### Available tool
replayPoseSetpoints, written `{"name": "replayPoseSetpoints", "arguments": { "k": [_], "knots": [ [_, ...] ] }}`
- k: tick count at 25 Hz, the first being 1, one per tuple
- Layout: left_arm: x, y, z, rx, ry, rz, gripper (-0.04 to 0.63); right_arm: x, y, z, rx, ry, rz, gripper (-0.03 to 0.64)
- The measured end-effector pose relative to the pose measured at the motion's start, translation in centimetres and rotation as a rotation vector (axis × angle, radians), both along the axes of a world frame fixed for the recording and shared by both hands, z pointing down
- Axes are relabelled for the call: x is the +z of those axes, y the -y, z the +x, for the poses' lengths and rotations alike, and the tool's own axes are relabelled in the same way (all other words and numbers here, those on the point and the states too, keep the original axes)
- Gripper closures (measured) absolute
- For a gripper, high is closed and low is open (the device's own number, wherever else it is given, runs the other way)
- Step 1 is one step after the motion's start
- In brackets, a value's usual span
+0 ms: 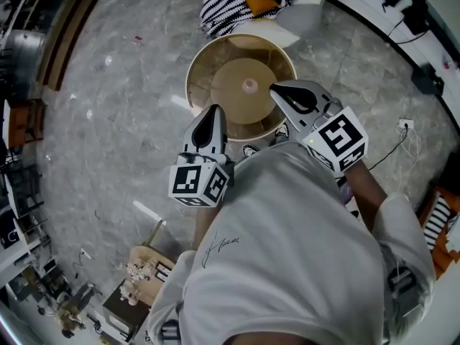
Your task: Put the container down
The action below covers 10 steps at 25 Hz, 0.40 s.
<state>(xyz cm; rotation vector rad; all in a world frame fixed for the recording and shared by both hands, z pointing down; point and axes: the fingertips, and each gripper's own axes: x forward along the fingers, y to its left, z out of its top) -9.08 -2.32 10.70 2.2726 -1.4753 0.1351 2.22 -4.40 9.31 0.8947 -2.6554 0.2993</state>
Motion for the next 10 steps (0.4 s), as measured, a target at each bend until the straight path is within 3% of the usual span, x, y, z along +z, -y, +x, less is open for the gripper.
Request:
{"name": "replayPoseSetpoints", "arguments": {
  "k": [10],
  "knots": [
    [0.7, 0.4, -1.1, -0.034, 0.045, -0.03, 0.577, 0.3, -0.6, -1.5, 0.024, -0.055, 0.015, 0.603]
  ]
}}
